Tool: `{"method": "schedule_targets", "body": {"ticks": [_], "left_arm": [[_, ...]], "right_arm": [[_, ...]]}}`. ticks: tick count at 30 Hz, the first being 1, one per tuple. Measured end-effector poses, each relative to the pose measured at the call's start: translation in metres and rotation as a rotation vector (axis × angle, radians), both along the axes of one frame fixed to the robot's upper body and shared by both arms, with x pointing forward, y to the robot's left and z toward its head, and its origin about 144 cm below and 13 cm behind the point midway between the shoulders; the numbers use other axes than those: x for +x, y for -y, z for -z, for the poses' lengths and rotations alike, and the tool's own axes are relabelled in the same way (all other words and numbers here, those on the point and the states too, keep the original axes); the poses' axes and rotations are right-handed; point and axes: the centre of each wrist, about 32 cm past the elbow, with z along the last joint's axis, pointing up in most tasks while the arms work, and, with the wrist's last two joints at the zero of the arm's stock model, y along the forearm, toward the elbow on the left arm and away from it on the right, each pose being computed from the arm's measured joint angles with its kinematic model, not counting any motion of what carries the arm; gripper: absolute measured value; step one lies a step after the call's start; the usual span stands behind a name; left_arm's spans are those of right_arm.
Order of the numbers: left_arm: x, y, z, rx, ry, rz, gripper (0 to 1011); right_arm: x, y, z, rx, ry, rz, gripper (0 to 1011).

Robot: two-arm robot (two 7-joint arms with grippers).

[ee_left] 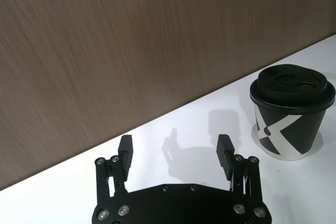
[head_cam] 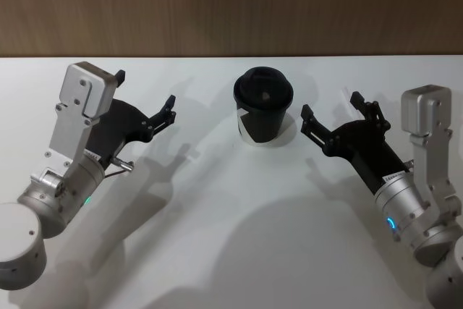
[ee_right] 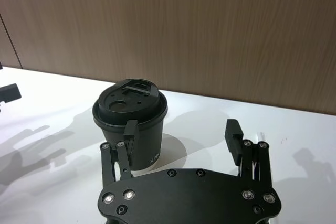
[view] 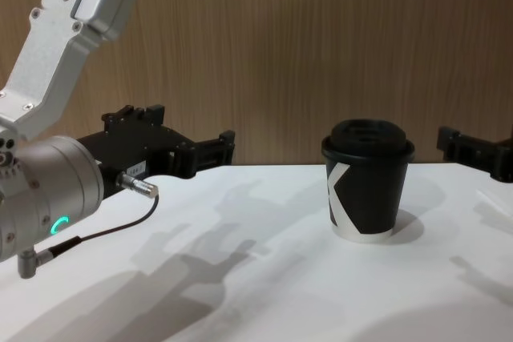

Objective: Pick up the straw with one hand, pass it to the other hand, and insert it into the cup.

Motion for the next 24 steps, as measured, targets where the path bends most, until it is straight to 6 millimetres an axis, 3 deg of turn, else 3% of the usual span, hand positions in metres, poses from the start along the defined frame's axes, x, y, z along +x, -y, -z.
{"method": "schedule_targets", "body": {"ticks": [24], "left_arm": [[0.0, 0.0, 0.0, 0.0, 0.0, 0.0, 1003]], "right_arm": [[0.0011, 0.0044, -0.0002, -0.009, -0.007, 0.024, 1001]]}}
